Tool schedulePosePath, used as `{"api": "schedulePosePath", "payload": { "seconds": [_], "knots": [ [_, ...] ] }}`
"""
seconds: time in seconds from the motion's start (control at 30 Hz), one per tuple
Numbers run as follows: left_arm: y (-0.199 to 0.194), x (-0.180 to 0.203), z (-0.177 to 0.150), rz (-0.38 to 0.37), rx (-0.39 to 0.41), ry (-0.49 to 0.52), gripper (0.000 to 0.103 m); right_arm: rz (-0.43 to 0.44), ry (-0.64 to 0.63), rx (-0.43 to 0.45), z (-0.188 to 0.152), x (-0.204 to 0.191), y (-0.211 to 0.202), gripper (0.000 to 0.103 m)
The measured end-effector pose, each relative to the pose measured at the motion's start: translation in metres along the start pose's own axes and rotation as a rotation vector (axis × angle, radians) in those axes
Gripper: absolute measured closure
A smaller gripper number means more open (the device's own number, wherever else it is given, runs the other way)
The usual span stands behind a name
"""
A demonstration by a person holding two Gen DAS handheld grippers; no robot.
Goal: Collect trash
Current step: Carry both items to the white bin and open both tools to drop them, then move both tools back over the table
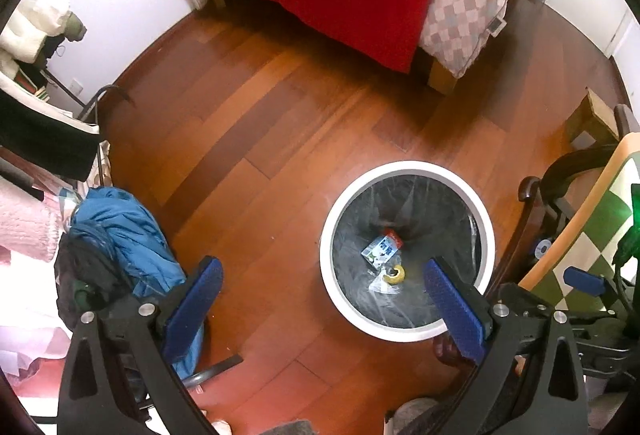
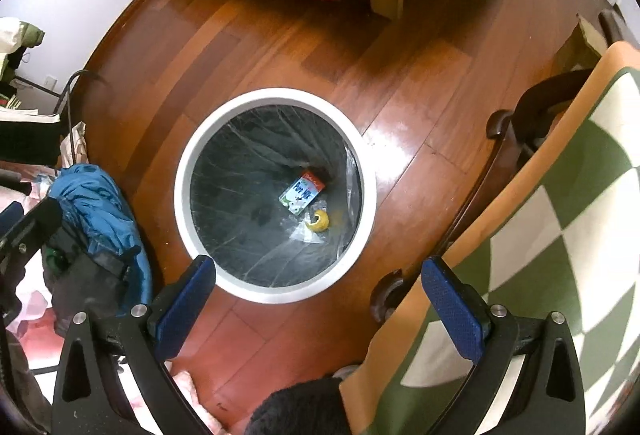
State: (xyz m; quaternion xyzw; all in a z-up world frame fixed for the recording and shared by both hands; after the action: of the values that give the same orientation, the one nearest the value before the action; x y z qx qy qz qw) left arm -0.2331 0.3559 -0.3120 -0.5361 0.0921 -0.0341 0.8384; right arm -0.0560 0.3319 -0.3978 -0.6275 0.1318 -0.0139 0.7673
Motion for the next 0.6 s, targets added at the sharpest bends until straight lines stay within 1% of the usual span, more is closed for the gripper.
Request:
{"api": "schedulePosePath", "payload": {
  "seconds": [0.1, 0.2, 0.23, 0.4, 0.6],
  "knots": [
    [-0.015, -0.001, -0.003, 0.004, 0.023, 0.004, 0.0, 0.006, -0.006, 0.033, -0.004, -0.002, -0.021, 0.0],
    [-0.031, -0.002, -0.006, 0.001, 0.043, 0.004, 0.0, 0.031, -0.006, 0.074, -0.008, -0.002, -0.044, 0.0],
    [-0.037, -0.003, -0.007, 0.002, 0.052, 0.004, 0.0, 0.025, -0.015, 0.089, -0.009, -0.002, -0.053, 0.0],
    [-0.074, -0.004, -0.012, -0.004, 0.107, 0.003, 0.0, 0.052, -0.027, 0.155, -0.024, -0.001, -0.101, 0.0],
    [-0.125, 0.0, -0.018, -0.032, 0.176, 0.008, 0.0, 0.081, -0.032, 0.246, -0.045, 0.005, -0.164, 0.0]
  ]
}}
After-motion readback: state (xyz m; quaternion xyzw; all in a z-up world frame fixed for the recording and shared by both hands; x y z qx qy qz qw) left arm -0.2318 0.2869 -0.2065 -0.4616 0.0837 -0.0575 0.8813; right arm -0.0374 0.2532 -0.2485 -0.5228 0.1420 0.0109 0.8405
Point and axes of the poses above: each gripper's, at about its wrist camera, not at the fingertips, and y roughly the way its jaws point, x to its right, z to its top, the point moved 2 cm from there along y, roughly the way its jaws point, and after that the axes turned 3 degrees about x, right-handed, at the moved point
